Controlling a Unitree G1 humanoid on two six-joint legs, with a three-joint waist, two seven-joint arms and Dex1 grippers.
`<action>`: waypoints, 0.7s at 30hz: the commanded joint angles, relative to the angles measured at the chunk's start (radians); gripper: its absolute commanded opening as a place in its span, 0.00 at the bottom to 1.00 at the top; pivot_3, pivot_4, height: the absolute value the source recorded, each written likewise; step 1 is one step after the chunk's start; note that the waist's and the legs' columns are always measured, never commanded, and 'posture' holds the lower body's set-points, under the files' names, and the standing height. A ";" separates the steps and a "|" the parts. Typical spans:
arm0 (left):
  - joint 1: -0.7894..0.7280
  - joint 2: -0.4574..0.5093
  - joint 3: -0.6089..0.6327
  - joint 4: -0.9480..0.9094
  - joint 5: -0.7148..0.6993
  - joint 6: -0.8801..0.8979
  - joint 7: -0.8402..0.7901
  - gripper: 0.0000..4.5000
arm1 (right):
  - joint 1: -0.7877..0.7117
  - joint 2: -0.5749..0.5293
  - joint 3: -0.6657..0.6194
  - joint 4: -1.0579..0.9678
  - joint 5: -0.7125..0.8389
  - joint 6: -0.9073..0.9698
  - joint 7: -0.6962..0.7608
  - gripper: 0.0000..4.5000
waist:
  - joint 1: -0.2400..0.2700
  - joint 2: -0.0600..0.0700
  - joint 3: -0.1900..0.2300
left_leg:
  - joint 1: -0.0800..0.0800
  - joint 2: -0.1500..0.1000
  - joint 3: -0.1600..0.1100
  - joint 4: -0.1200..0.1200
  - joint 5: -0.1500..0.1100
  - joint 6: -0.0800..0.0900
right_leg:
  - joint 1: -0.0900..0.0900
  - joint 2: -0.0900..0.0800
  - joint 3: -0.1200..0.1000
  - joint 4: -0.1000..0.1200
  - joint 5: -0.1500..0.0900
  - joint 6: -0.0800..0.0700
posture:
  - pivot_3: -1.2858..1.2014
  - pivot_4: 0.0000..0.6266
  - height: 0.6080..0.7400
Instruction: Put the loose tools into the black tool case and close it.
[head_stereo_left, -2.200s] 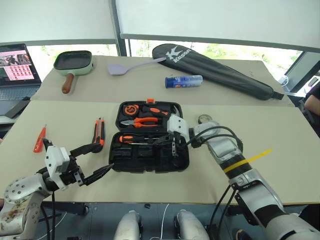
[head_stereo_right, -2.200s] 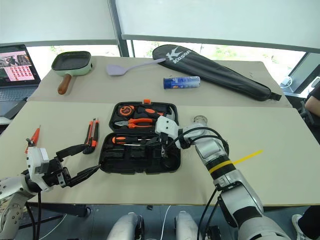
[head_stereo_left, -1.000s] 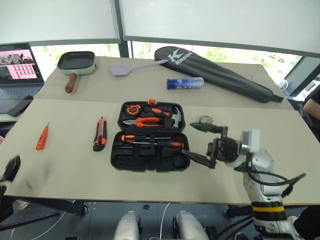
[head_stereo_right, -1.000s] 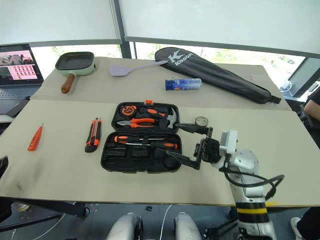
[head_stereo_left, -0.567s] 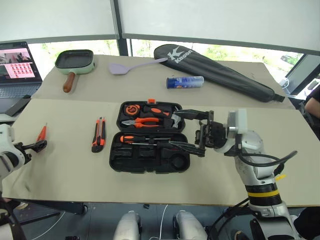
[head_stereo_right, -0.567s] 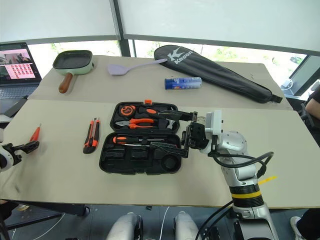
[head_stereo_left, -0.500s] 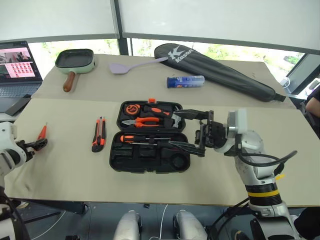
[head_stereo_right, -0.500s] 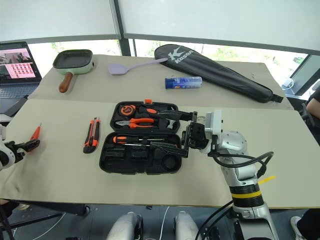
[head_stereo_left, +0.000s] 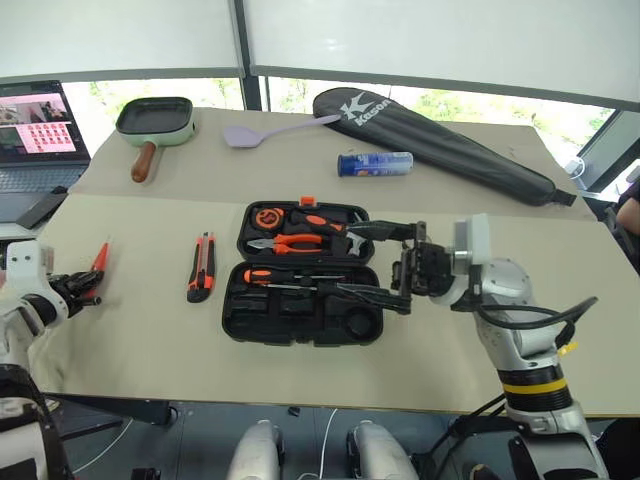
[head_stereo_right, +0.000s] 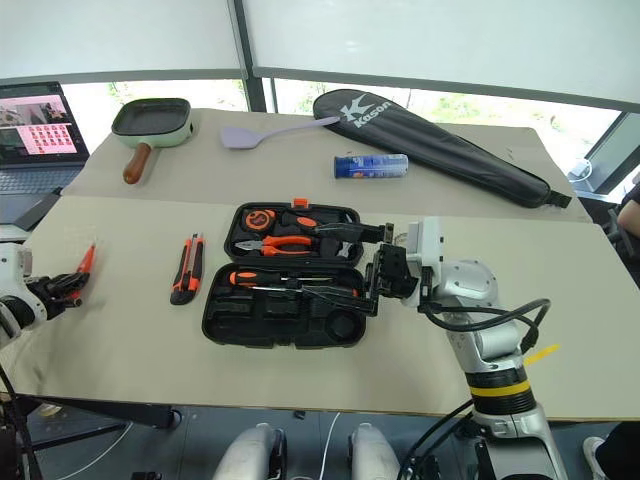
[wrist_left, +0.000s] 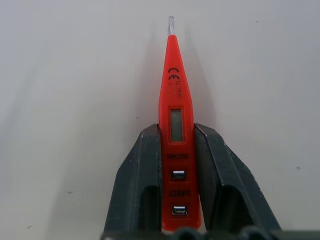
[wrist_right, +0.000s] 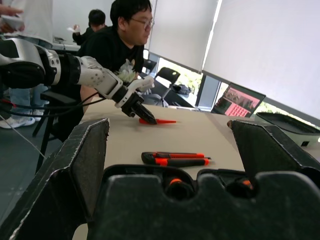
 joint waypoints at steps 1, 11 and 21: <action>0.048 0.009 0.030 -0.264 -0.081 -0.173 -0.228 0.10 | 0.013 -0.095 -0.069 -0.045 0.048 0.035 0.058 1.00 | 0.002 -0.001 0.000 | -0.002 0.000 -0.001 0.001 0.000 0.000 | -0.001 0.000 -0.001 0.000 0.000 0.000 | 0.52 0.24 1.00; 0.027 0.057 -0.361 -0.650 0.036 -0.212 -0.580 0.10 | 0.057 -0.284 -0.052 -0.049 0.004 0.173 0.083 1.00 | 0.002 0.000 0.000 | -0.002 0.000 0.000 0.002 0.000 0.001 | 0.000 0.002 0.000 -0.001 0.000 0.000 | 0.52 0.24 1.00; -0.141 -0.035 -0.606 -0.562 0.244 -0.252 -0.577 0.10 | 0.077 -0.282 -0.014 -0.091 -0.046 0.241 0.006 1.00 | -0.008 0.001 0.000 | -0.005 0.000 -0.002 0.006 0.000 0.002 | -0.001 0.004 0.001 -0.001 0.000 0.001 | 0.52 0.24 1.00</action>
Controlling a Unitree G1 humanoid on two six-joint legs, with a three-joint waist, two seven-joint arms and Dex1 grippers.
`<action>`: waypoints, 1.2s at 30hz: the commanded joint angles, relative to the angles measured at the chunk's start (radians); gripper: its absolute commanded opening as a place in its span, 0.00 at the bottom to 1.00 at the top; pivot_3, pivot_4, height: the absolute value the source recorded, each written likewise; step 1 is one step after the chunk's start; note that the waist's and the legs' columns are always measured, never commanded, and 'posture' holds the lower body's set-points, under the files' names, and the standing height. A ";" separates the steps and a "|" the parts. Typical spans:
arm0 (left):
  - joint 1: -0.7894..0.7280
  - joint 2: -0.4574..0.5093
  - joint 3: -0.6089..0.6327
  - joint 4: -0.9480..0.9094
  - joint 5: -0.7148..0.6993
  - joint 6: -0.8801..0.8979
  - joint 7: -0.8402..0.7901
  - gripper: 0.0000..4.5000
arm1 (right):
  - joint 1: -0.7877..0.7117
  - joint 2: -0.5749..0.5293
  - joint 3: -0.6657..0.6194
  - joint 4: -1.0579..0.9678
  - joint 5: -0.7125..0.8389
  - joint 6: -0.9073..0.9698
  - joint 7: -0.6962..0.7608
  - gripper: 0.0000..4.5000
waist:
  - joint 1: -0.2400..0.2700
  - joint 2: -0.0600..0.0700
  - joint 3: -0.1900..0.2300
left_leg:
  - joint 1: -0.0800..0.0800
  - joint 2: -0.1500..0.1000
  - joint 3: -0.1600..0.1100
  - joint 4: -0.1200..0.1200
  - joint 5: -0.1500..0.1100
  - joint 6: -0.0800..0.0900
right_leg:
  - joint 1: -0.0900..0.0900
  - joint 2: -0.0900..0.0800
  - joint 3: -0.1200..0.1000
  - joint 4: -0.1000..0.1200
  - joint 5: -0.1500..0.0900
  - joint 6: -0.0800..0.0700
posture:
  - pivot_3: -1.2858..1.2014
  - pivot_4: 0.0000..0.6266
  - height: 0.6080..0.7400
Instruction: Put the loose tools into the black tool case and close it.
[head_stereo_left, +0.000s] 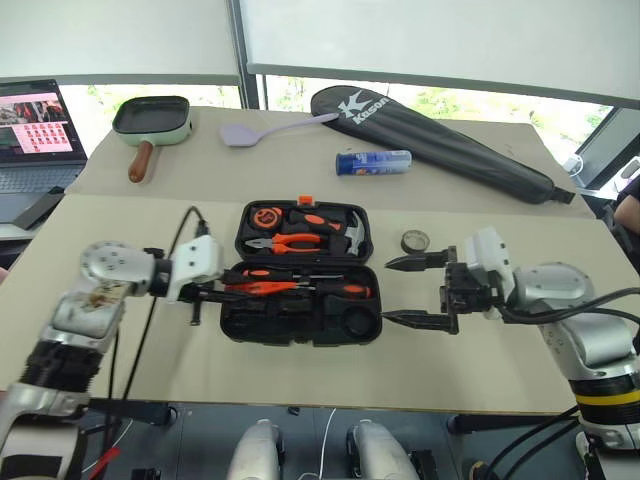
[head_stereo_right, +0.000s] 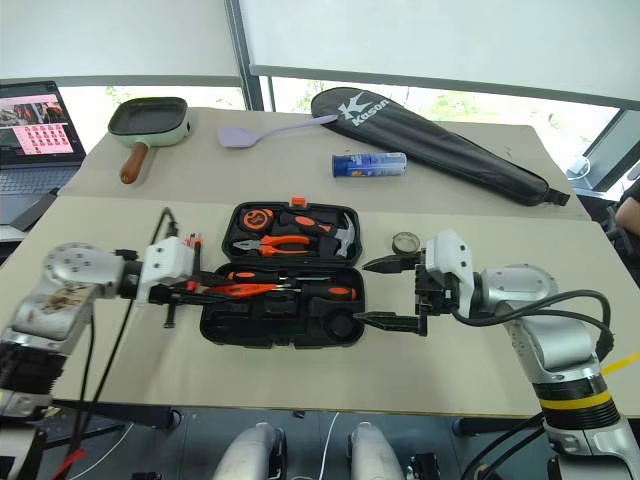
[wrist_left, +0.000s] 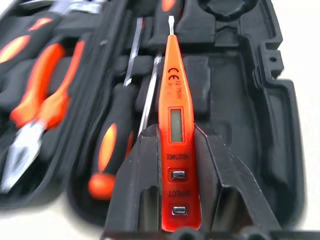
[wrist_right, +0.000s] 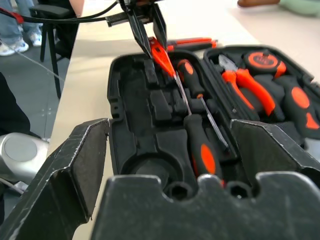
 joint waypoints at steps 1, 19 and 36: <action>-0.034 0.006 -0.031 0.038 0.061 -0.056 -0.011 0.10 | 0.007 0.000 -0.019 -0.043 -0.001 0.007 -0.024 1.00 | 0.000 0.000 0.000 | 0.000 0.000 0.000 0.000 0.000 0.000 | 0.000 0.000 0.000 0.000 0.000 0.000 | 0.52 0.24 1.00; -0.114 0.012 -0.155 0.032 0.224 0.051 -0.024 0.10 | 0.043 -0.017 -0.025 -0.085 0.006 0.036 -0.050 1.00 | 0.003 0.000 0.000 | 0.001 0.000 -0.001 0.003 0.000 0.000 | 0.003 0.000 0.000 0.001 0.000 0.001 | 0.52 0.24 1.00; -0.106 0.006 -0.150 -0.029 0.197 0.181 -0.012 0.33 | 0.013 0.001 -0.007 -0.068 0.001 0.051 -0.035 1.00 | -0.004 0.002 -0.001 | 0.003 0.002 -0.002 0.003 0.000 0.000 | 0.003 0.004 0.002 0.002 0.000 0.001 | 0.52 0.24 1.00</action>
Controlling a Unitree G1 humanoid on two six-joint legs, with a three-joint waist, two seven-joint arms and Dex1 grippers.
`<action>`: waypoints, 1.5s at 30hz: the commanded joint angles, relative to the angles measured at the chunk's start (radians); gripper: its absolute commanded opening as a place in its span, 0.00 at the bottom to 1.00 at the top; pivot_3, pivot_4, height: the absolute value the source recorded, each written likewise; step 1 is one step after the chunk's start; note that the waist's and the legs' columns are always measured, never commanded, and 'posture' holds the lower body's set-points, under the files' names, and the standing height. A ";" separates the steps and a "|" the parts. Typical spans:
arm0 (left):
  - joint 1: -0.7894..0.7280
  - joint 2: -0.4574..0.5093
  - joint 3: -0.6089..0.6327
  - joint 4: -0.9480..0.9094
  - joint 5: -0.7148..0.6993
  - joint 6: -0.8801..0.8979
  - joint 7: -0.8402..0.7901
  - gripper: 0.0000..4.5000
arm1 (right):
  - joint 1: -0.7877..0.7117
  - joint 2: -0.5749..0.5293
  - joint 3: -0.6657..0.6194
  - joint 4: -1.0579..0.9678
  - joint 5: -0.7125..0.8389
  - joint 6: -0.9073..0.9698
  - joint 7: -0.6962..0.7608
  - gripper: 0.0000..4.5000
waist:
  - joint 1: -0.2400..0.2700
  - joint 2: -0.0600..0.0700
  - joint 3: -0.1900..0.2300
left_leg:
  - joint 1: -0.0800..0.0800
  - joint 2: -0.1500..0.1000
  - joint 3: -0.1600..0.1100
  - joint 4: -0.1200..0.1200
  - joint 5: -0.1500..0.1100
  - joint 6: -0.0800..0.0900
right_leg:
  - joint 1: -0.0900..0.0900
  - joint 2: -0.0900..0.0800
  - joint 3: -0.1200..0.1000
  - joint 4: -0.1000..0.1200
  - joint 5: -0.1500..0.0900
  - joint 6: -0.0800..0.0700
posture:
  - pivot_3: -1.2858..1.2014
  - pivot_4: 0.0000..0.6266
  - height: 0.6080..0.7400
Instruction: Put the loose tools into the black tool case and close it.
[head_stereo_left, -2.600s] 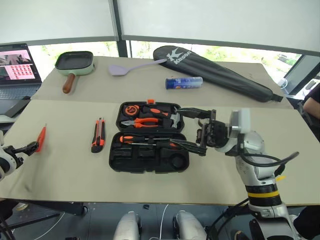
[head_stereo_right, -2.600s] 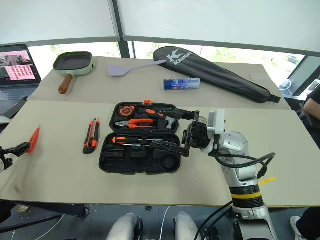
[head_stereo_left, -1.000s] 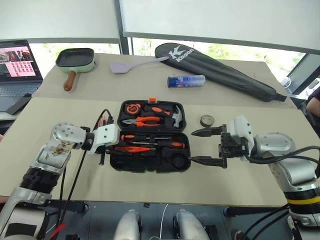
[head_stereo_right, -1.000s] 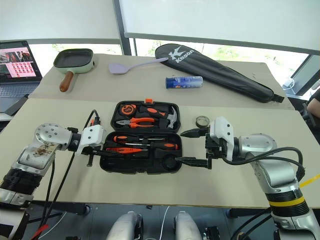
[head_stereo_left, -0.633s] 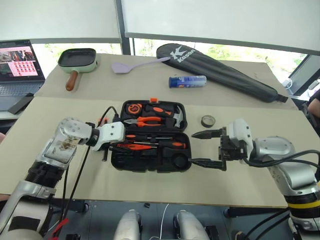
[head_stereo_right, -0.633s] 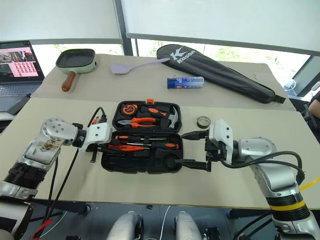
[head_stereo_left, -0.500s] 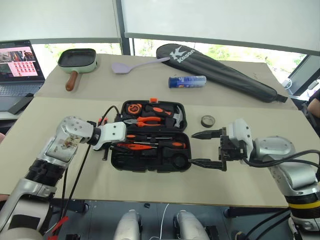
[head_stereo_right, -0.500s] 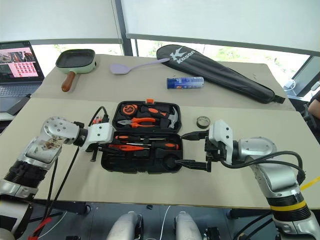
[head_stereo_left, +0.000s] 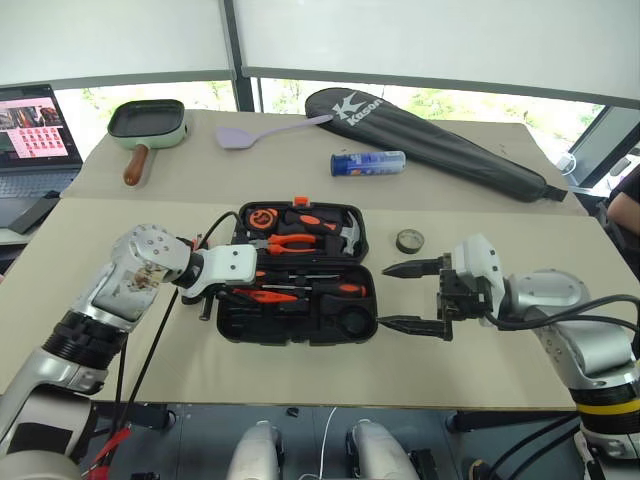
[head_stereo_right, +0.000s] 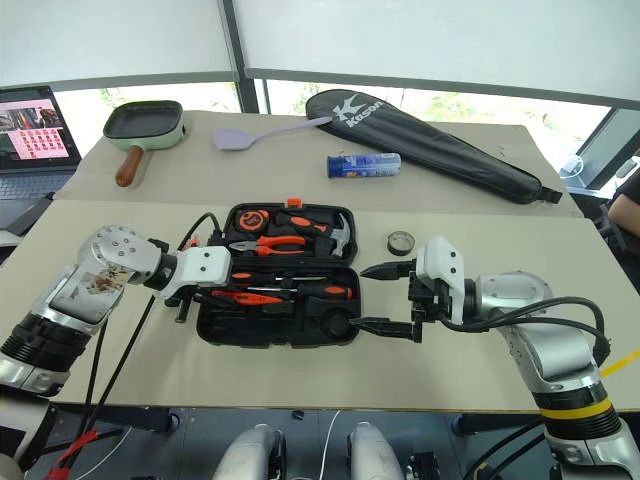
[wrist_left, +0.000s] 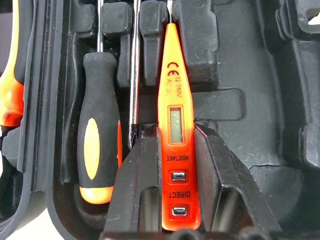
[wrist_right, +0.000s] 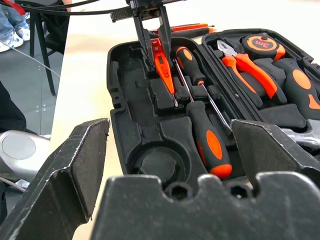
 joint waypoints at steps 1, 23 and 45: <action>0.042 -0.025 0.030 0.015 -0.035 -0.020 0.019 0.38 | -0.014 0.004 -0.009 -0.015 0.014 -0.009 0.016 1.00 | 0.003 0.000 0.000 | 0.000 0.000 0.000 0.000 0.000 0.000 | 0.000 0.000 0.000 0.000 0.000 0.000 | 0.52 0.24 1.00; 0.129 -0.200 0.241 0.199 -0.243 -0.256 0.081 0.05 | 0.043 0.017 -0.019 -0.050 0.049 0.046 0.023 1.00 | 0.007 0.000 0.000 | -0.003 -0.001 -0.001 0.002 0.000 0.000 | -0.001 -0.002 -0.001 0.000 0.000 0.000 | 0.52 0.24 1.00; 0.225 -0.194 0.152 0.261 -0.111 -0.348 0.137 0.00 | 0.018 0.040 -0.003 -0.035 0.051 0.056 0.000 1.00 | 0.003 0.004 -0.002 | 0.000 -0.001 -0.001 0.001 0.000 0.000 | 0.001 -0.002 -0.001 0.000 0.000 0.001 | 0.52 0.24 1.00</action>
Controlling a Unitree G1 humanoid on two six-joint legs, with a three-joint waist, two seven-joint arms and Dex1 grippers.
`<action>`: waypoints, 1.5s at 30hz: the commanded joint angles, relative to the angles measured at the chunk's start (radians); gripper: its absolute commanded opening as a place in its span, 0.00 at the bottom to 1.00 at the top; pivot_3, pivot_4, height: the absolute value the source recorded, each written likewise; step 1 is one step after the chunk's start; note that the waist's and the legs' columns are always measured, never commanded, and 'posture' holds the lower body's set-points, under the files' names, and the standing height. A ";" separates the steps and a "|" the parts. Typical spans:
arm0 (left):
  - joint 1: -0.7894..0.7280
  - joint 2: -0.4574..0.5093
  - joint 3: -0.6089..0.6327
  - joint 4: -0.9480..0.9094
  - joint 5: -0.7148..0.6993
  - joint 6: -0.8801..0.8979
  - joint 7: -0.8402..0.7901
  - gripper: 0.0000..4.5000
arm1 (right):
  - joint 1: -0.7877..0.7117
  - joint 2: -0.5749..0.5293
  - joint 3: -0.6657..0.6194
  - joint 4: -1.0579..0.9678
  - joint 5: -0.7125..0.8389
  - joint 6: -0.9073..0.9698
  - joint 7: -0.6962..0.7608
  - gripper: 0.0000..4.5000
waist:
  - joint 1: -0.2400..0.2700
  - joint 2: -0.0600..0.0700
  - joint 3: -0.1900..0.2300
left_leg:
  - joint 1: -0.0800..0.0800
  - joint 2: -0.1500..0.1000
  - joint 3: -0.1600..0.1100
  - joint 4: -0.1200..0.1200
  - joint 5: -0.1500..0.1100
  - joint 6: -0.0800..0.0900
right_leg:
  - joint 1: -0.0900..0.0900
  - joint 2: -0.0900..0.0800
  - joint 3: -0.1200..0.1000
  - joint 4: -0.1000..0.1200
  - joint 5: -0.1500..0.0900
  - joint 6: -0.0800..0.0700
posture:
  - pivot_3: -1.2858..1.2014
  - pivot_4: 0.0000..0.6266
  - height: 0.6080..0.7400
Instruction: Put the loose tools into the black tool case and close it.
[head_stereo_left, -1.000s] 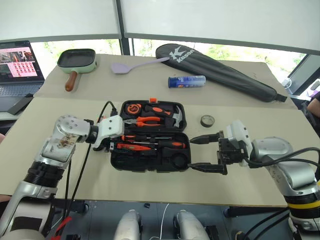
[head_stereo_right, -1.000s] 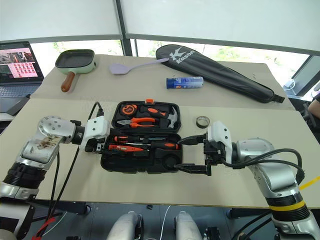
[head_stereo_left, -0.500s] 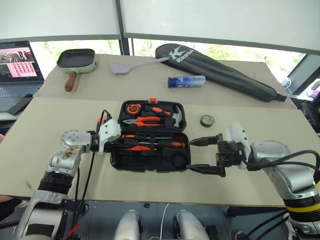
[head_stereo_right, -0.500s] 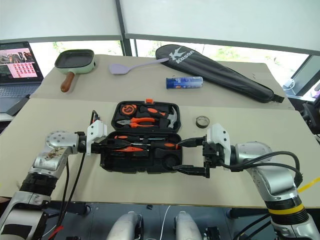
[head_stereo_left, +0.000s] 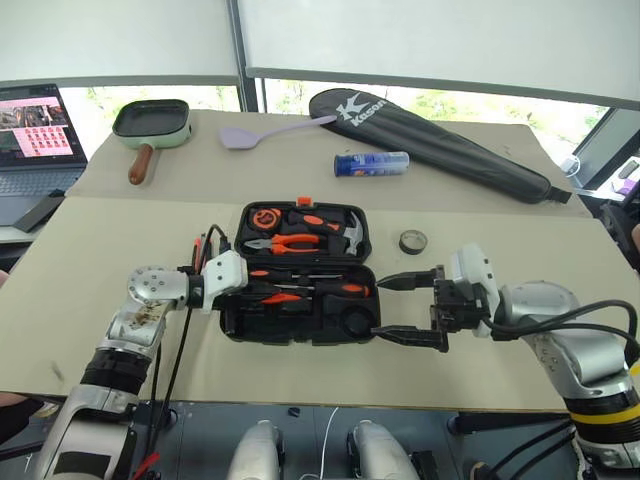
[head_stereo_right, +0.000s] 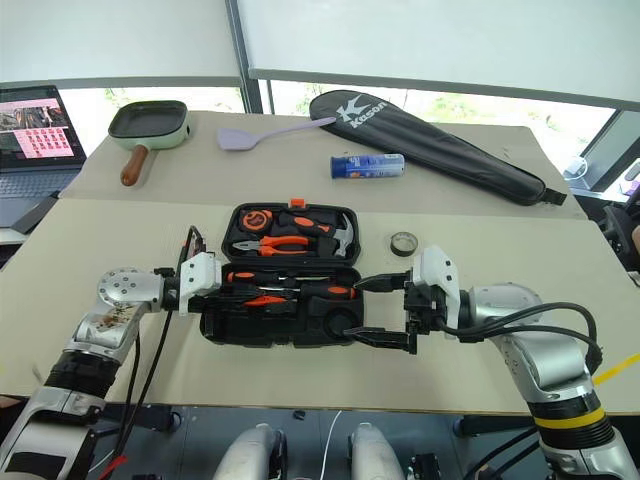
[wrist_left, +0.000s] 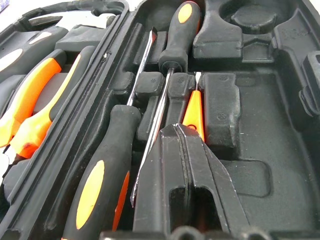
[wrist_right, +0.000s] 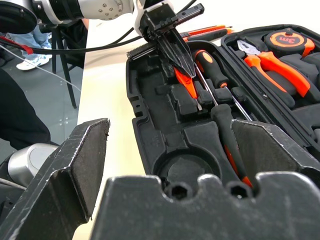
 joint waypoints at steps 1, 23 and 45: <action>0.049 0.022 -0.040 0.035 0.055 0.047 0.012 0.00 | -0.024 0.007 -0.003 -0.005 0.003 -0.003 -0.004 1.00 | 0.000 0.002 -0.001 | 0.000 0.000 0.000 0.000 0.000 0.000 | 0.000 0.000 0.000 0.000 0.000 0.000 | 0.52 0.24 1.00; 1.021 -0.084 0.887 -0.635 -0.301 0.379 0.447 1.00 | 0.048 0.181 -0.168 0.230 0.023 -0.469 0.143 1.00 | -0.013 0.000 0.000 | 0.002 0.001 -0.004 -0.002 -0.001 0.002 | 0.001 -0.006 0.000 -0.002 0.000 0.002 | 0.52 0.24 1.00; 0.134 -0.042 0.443 -0.540 -0.343 1.211 1.045 1.00 | 0.042 0.191 -0.127 0.178 0.002 -0.517 0.098 1.00 | -0.006 -0.002 0.002 | 0.015 -0.001 -0.006 -0.003 -0.002 0.000 | 0.015 -0.004 -0.001 -0.002 -0.001 0.001 | 0.52 0.24 1.00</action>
